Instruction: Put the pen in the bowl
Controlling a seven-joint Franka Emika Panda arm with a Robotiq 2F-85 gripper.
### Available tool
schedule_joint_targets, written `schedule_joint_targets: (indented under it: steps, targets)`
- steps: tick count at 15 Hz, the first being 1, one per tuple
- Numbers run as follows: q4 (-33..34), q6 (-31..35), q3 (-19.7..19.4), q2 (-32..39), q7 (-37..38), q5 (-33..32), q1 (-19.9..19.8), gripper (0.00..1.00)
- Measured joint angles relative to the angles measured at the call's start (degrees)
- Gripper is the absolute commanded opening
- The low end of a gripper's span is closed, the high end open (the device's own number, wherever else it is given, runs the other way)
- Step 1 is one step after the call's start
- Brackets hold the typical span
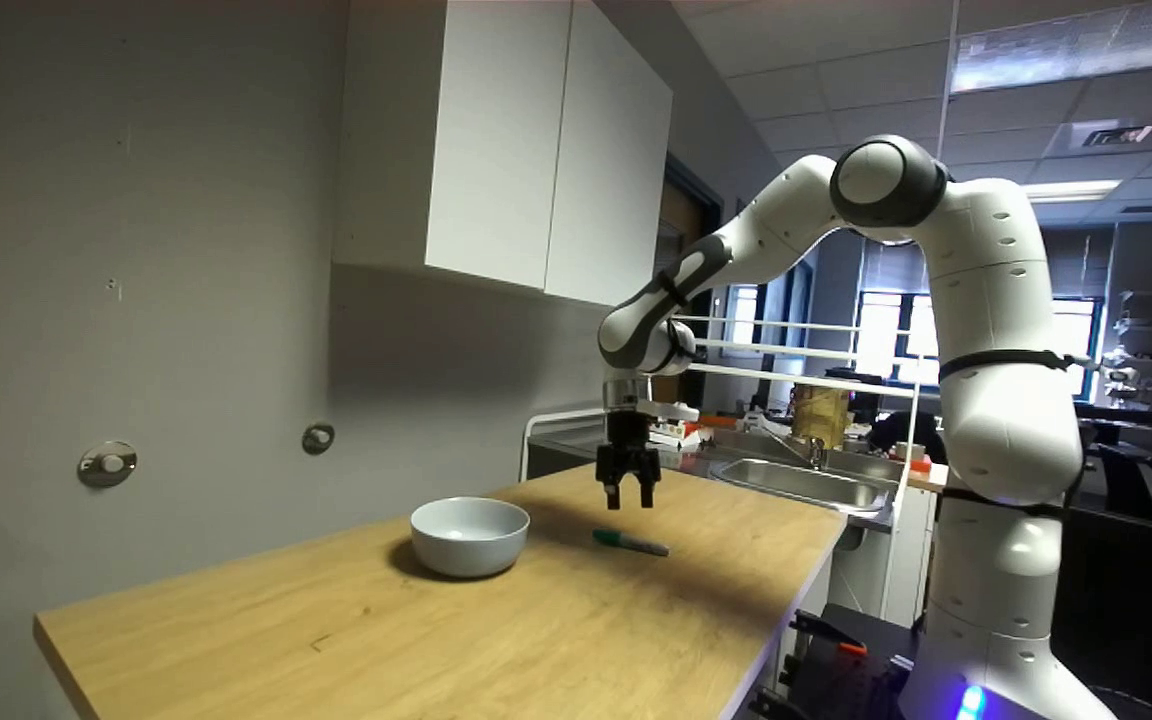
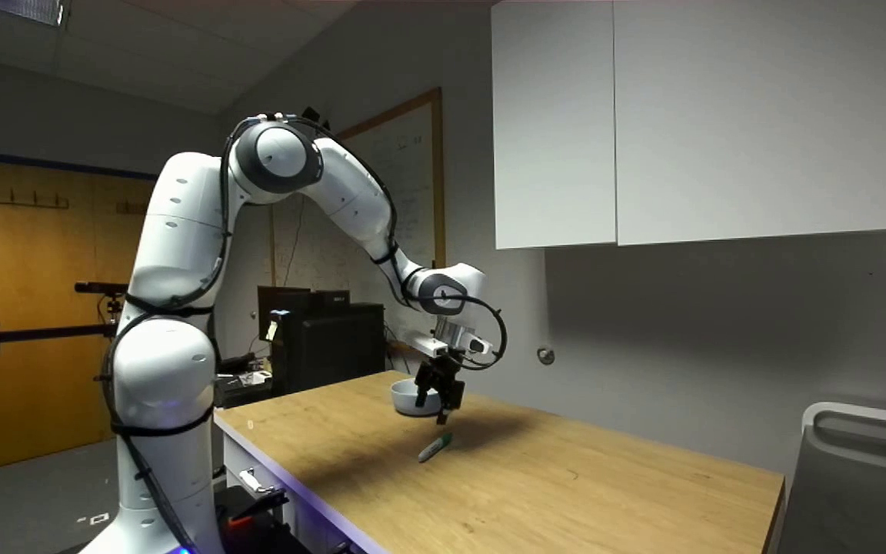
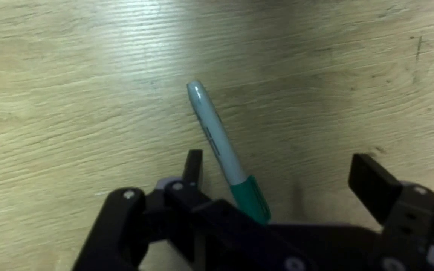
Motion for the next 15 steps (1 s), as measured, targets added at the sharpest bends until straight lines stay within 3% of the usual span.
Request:
schedule_joint_targets:
  steps: [9,10,11,15]
  targets:
    - [0.39,2.19,-0.22,6.3,-0.03,0.12,-2.13,1.0]
    - [0.5,2.19,-0.17,6.58,-0.02,0.1,-2.07,0.92]
    - [0.63,2.16,-0.14,6.86,-0.01,0.02,-1.99,0.73]
    - [1.24,2.07,-0.16,7.93,0.26,-1.04,-1.82,0.42]
